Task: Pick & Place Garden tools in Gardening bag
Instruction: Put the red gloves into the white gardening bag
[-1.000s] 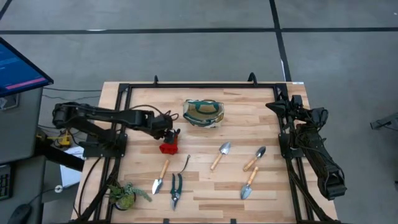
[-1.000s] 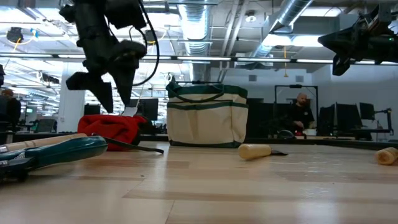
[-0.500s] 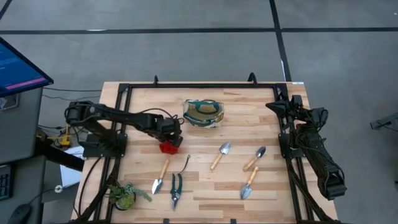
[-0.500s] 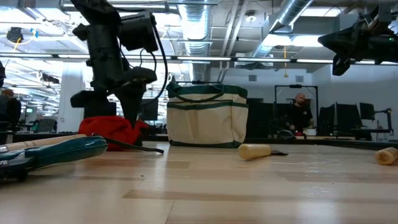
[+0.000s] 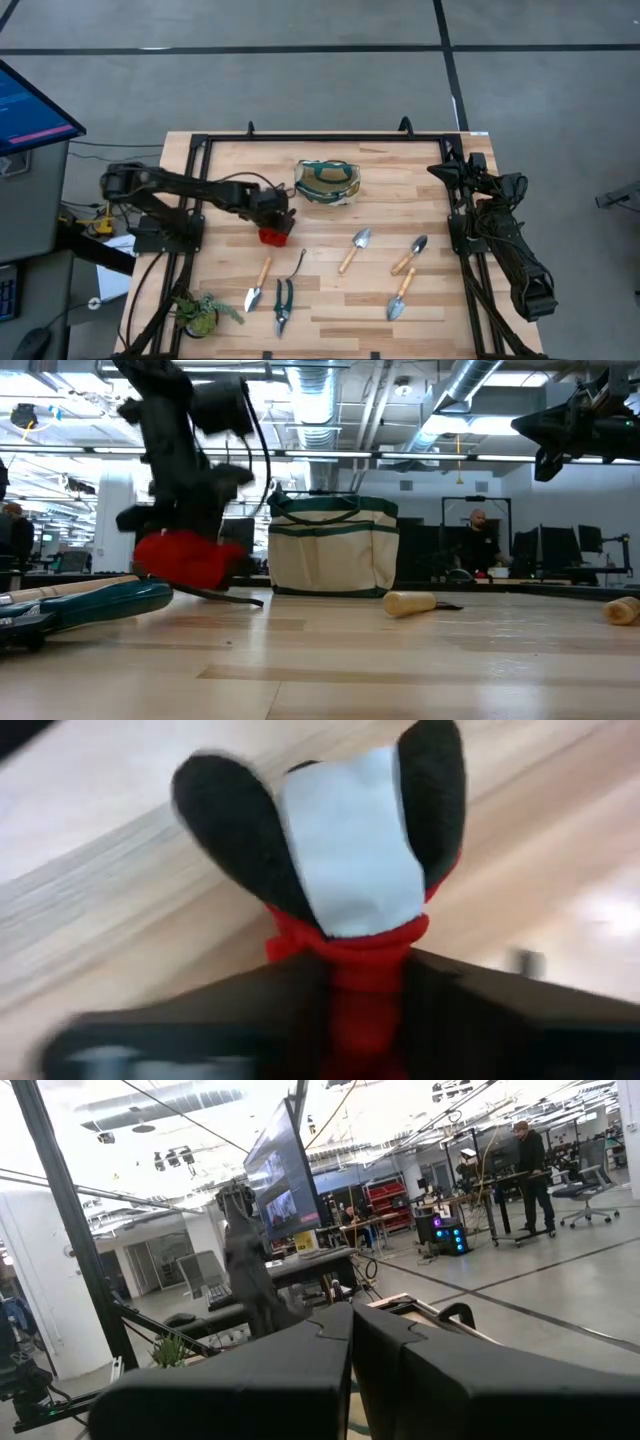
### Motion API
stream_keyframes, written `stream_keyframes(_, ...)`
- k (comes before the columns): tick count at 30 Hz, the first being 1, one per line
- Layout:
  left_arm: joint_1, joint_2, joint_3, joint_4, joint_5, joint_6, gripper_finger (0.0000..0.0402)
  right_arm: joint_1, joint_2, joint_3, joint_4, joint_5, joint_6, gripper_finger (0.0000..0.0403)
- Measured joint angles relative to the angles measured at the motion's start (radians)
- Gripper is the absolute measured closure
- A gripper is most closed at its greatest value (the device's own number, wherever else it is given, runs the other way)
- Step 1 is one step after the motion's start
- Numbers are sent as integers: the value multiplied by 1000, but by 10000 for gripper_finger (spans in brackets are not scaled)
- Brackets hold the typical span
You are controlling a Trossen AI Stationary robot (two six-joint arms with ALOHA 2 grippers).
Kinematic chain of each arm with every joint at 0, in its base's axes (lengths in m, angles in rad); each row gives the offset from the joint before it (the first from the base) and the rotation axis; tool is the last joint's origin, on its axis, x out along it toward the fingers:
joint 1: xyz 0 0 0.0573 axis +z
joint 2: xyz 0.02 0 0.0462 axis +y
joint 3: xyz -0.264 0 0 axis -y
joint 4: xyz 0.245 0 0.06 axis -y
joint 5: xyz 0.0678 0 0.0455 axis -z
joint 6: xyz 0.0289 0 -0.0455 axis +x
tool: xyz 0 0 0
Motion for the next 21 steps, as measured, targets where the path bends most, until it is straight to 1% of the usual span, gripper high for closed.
stream_keyframes(3,4,-137,9,9,-62,-55,374,0,0,0,0,0,0,403)
stream_keyframes(5,5,-228,28,38,-143,-54,374,0,0,0,0,0,0,403)
stream_keyframes(7,5,-312,56,102,-250,1,374,0,0,0,0,0,0,403)
stream_keyframes(9,6,-376,84,192,-340,125,374,0,0,0,0,0,0,403)
stream_keyframes(10,6,-396,94,250,-377,217,374,0,0,0,0,0,0,403)
stream_keyframes(14,12,-422,134,522,-424,686,374,0,0,0,0,0,0,403)
stream_keyframes(16,39,-398,158,590,-443,861,374,0,0,0,0,0,0,403)
stream_keyframes(18,78,-356,180,620,-432,973,374,0,0,0,0,0,0,403)
stream_keyframes(21,140,-272,212,636,-360,1028,374,0,0,0,0,0,0,403)
